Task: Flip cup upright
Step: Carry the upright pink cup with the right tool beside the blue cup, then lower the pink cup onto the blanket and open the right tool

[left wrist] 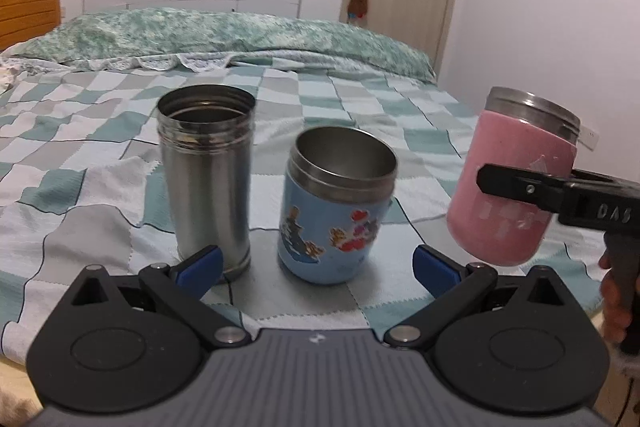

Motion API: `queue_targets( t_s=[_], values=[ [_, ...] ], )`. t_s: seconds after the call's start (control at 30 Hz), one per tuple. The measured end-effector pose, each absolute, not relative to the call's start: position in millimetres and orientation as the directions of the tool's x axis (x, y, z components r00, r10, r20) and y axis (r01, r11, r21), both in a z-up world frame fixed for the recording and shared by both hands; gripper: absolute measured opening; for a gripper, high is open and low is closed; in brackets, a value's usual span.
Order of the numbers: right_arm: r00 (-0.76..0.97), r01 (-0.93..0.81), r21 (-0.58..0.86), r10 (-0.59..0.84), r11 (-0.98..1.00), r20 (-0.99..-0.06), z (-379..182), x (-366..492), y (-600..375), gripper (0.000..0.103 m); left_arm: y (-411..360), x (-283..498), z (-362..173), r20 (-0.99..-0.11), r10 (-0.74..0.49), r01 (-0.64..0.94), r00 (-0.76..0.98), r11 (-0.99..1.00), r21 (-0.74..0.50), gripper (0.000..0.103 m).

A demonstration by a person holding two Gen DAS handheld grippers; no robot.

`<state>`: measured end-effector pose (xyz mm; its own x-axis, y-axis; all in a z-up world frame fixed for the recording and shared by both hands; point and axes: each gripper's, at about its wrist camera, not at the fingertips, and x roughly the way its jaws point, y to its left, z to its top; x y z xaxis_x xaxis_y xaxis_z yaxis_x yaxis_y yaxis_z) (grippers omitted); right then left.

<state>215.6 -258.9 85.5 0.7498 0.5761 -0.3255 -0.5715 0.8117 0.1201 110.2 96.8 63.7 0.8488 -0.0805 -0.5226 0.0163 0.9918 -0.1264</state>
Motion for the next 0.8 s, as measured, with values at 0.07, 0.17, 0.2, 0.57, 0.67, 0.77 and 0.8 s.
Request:
queue_targets(
  t_s=[0.07, 0.17, 0.2, 0.57, 0.67, 0.77, 0.8],
  values=[
    [0.775, -0.57, 0.065, 0.562, 0.819, -0.289, 82, 215, -249, 0.084, 99, 111, 63, -0.514, -0.061, -0.005, 0.855, 0.992, -0.127, 0.103],
    [0.804, -0.553, -0.007, 0.531, 0.833, -0.266, 68, 219, -233, 0.084, 101, 112, 59, -0.509, -0.044, -0.025, 0.86, 0.992, -0.127, 0.103],
    [0.808, -0.547, -0.01, 0.525, 0.837, -0.267, 64, 220, -231, 0.084, 102, 113, 59, -0.508, -0.041, -0.028, 0.86, 0.992, -0.127, 0.103],
    [0.797, -0.511, 0.011, 0.479, 0.86, -0.368, 23, 246, -228, 0.084, 107, 115, 51, -0.513, -0.014, -0.046, 0.858, 0.993, -0.105, 0.103],
    [0.798, -0.513, -0.025, 0.466, 0.858, -0.383, 23, 242, -223, 0.084, 107, 114, 49, -0.516, -0.009, -0.05, 0.857, 0.994, -0.099, 0.103],
    [0.778, -0.514, -0.028, 0.453, 0.857, -0.435, 19, 240, -222, 0.084, 108, 113, 48, -0.516, -0.007, -0.052, 0.856, 0.994, -0.1, 0.103],
    [0.762, -0.515, -0.011, 0.452, 0.857, -0.464, 15, 240, -222, 0.084, 109, 112, 48, -0.517, -0.007, -0.053, 0.856, 0.994, -0.1, 0.103]
  ],
)
